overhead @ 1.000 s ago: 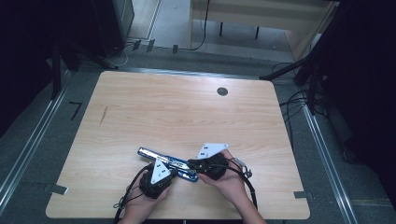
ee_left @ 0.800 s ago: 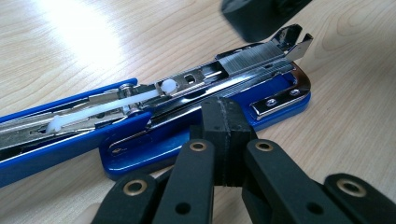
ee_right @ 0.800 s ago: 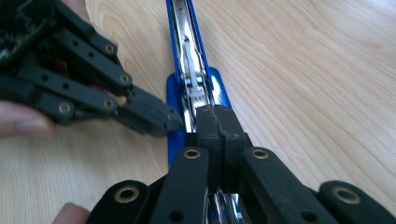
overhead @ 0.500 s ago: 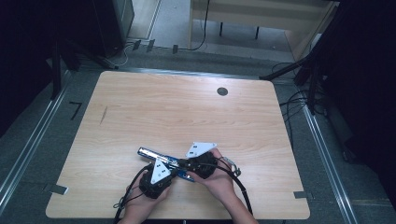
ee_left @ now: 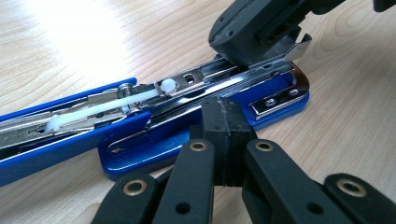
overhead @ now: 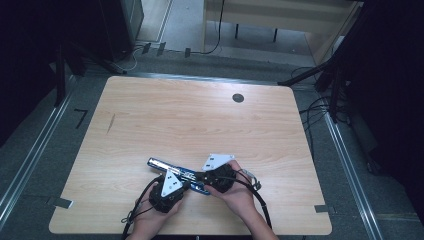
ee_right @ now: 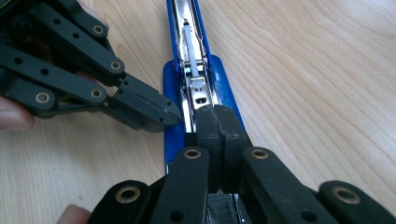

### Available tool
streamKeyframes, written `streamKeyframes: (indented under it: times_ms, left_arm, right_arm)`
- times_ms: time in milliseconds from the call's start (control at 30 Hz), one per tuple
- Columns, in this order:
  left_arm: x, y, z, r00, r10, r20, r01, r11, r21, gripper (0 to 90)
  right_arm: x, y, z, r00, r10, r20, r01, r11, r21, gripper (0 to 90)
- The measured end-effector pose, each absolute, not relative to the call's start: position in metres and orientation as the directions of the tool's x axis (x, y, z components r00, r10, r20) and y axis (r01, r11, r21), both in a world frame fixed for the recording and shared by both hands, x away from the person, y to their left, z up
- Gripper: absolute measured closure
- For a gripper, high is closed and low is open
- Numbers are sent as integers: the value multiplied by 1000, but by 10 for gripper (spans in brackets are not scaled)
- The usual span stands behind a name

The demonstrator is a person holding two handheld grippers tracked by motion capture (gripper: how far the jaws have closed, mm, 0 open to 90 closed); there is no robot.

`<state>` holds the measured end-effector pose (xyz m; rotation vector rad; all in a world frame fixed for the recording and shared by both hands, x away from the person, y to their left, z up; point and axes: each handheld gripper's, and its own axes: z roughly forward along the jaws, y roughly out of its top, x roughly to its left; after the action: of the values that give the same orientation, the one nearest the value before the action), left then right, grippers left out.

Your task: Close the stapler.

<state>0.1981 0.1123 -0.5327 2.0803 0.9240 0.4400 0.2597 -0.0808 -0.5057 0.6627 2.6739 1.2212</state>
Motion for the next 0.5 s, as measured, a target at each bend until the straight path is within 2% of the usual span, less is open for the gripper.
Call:
streamKeyframes:
  times_ms: [233, 500]
  left_arm:
    - [197, 113, -533, 673, 740, 7, 453, -419, 787, 900]
    - [193, 121, -529, 687, 726, -20, 451, -405, 795, 900]
  right_arm:
    - [258, -85, -504, -892, 447, 63, 341, 577, 742, 900]
    - [258, -90, -500, -888, 456, 64, 342, 559, 756, 900]
